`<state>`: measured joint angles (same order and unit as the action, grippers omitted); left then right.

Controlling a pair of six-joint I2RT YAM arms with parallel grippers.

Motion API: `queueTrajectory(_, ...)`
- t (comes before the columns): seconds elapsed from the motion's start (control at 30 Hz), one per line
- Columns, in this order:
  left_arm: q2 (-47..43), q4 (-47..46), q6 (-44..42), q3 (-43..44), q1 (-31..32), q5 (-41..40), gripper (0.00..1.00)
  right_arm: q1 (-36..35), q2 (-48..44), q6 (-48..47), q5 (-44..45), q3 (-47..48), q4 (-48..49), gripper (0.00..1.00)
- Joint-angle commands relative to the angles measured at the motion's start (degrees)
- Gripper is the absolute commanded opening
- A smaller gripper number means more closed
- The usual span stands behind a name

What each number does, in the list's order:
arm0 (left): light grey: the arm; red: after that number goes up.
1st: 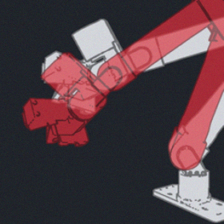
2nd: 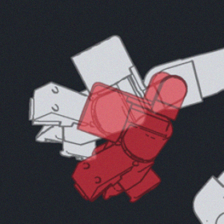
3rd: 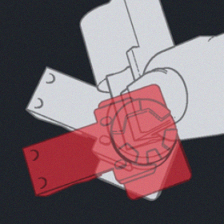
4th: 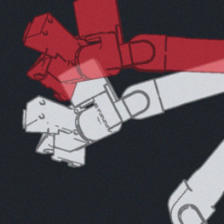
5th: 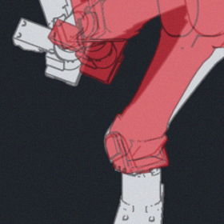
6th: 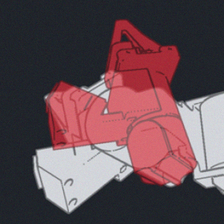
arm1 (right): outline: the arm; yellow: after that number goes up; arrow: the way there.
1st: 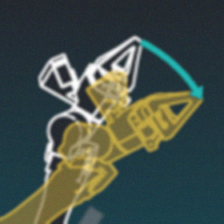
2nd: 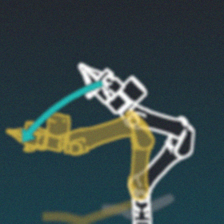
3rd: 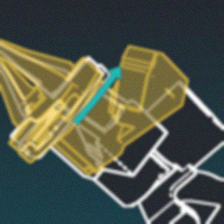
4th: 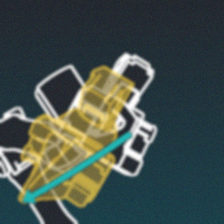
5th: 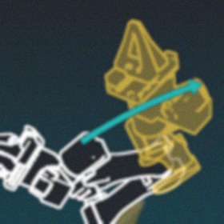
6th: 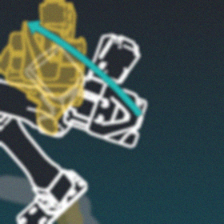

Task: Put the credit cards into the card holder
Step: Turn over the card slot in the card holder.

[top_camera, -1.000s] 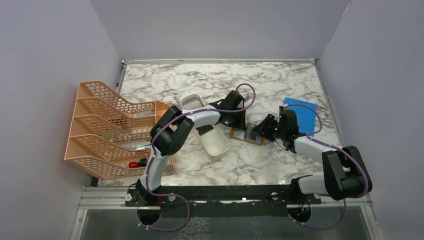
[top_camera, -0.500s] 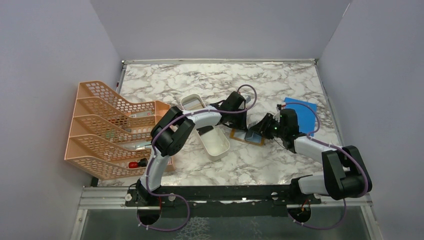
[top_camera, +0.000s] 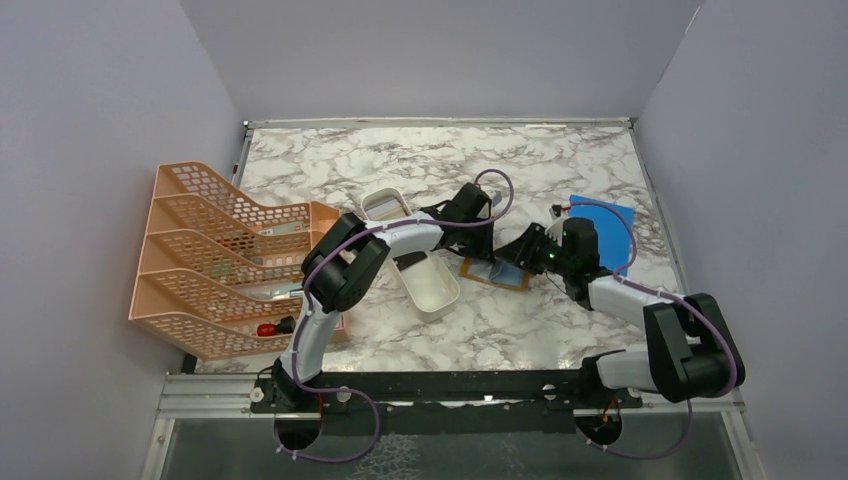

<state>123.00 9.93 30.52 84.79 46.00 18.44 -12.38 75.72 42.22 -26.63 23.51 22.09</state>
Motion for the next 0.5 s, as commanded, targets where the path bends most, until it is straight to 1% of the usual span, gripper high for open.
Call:
queueTrajectory(0.0, 1.6, 1.2, 0.2, -0.1, 0.6, 0.4, 0.07, -0.1, 1.4, 0.4, -4.2, -0.8, 6.1, 0.45)
queueTrajectory(0.17, 0.6, 1.4, 0.4, 0.5, 0.6, 0.7, 0.07, -0.1, 3.0, 1.6, -7.7, 0.0, 8.9, 0.51)
queueTrajectory(0.47, -4.7, 0.6, 3.7, -0.1, -1.3, -1.9, 0.12, -0.1, 3.3, 2.0, -9.6, 1.0, 9.4, 0.51)
